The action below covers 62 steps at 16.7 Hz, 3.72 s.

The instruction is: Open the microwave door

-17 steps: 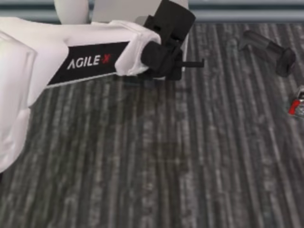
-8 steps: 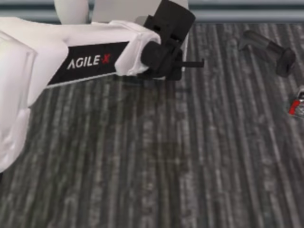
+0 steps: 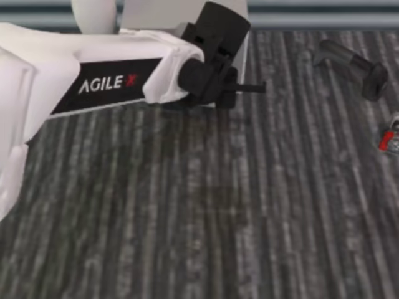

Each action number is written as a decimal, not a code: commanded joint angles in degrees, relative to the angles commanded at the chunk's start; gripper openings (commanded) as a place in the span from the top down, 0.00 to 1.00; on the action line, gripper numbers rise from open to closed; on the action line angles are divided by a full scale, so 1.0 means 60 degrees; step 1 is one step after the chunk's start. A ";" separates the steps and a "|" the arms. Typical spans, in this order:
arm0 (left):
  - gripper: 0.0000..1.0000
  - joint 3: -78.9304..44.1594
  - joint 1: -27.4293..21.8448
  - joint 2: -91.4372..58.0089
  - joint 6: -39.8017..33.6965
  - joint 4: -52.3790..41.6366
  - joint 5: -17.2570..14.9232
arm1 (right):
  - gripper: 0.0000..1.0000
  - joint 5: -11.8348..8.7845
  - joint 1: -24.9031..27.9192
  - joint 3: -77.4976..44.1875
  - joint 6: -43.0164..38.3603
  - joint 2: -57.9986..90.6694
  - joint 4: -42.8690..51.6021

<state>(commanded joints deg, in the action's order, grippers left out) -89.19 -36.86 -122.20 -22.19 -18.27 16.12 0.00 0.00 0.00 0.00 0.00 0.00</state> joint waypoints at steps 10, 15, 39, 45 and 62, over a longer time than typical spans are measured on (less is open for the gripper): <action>1.00 0.0209 0.0040 0.0068 0.0150 0.0075 -0.0081 | 0.00 0.0000 0.0000 0.0000 0.0000 0.0000 0.0000; 1.00 0.0209 0.0040 0.0068 0.0150 0.0075 -0.0081 | 0.00 0.0000 0.0000 0.0000 0.0000 0.0000 0.0000; 1.00 0.0865 0.0141 0.0472 0.0689 0.0461 -0.0494 | 0.00 0.0000 0.0000 0.0000 0.0000 0.0000 0.0000; 1.00 0.0865 0.0141 0.0472 0.0689 0.0461 -0.0494 | 0.00 0.0000 0.0000 0.0000 0.0000 0.0000 0.0000; 1.00 0.0953 0.0096 0.0526 0.0757 0.0515 -0.0625 | 0.00 0.0000 0.0000 0.0000 0.0000 0.0000 0.0000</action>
<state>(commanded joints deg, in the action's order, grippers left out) -83.47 -36.28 -119.04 -17.65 -15.18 12.37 0.00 0.00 0.00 0.00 0.00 0.00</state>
